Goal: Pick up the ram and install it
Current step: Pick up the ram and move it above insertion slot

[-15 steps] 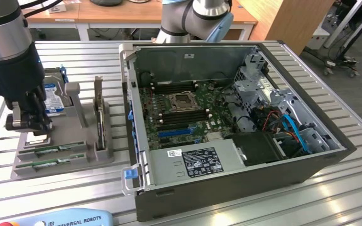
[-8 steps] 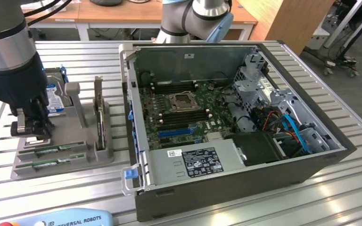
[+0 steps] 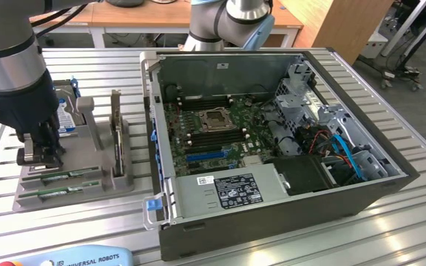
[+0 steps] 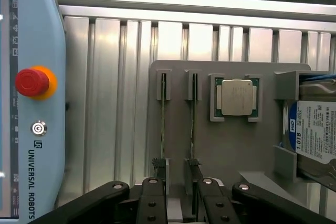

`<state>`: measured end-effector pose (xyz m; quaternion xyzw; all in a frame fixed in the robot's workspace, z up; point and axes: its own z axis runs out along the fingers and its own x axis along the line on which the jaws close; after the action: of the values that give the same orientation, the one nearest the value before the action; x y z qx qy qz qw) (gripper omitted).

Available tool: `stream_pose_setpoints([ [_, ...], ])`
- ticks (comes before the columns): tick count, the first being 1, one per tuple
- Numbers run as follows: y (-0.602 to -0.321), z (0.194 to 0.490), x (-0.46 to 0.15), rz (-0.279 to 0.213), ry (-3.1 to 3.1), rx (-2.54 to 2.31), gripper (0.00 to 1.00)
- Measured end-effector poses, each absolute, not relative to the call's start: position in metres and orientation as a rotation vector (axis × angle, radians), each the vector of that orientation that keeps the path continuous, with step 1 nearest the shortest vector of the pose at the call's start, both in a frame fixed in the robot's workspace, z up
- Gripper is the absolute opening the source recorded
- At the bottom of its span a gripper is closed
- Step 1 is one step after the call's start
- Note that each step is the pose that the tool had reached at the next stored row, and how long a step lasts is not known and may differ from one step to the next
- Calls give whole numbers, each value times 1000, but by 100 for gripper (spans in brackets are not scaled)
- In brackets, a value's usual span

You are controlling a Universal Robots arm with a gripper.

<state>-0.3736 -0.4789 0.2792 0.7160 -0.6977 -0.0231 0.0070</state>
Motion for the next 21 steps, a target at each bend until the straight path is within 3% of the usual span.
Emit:
stream_pose_setpoints([
  [21,-479,249,-374,-72,-2182,2239,29],
])
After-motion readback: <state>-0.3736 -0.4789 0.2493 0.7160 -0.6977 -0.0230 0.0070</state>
